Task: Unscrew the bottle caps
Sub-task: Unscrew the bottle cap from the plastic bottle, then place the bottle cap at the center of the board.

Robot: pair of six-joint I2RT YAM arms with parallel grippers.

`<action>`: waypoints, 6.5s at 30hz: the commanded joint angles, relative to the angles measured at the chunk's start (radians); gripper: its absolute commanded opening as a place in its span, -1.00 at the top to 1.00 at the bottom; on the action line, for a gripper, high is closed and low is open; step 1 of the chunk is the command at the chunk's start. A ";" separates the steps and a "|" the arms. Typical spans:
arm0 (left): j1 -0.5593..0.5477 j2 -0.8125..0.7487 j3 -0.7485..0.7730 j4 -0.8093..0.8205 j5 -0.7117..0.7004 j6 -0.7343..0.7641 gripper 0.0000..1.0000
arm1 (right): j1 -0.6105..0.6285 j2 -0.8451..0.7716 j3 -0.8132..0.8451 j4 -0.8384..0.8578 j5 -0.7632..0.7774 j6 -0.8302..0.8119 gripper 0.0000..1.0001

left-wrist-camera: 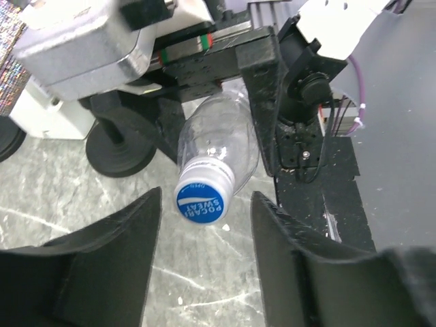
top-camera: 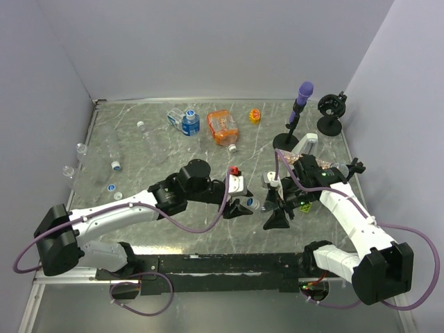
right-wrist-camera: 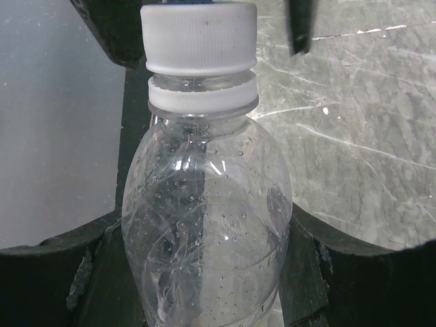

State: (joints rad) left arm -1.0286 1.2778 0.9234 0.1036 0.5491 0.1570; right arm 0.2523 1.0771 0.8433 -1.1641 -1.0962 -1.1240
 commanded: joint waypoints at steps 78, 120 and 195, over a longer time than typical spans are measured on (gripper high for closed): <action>0.041 0.086 0.098 -0.058 0.179 0.154 -0.01 | -0.008 0.006 -0.013 0.029 -0.007 -0.031 0.79; 0.048 0.025 0.091 -0.102 -0.109 -1.059 0.88 | -0.008 0.026 -0.013 0.037 0.004 -0.020 0.79; 1.115 0.275 -0.028 -0.545 -0.798 -0.557 0.34 | -0.008 0.000 -0.015 0.049 0.022 -0.008 0.79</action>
State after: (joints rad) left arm 0.0803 1.5303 0.8654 -0.4351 -0.1833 -0.4259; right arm 0.2459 1.0962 0.8295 -1.1366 -1.0584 -1.1091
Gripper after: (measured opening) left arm 0.338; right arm 0.674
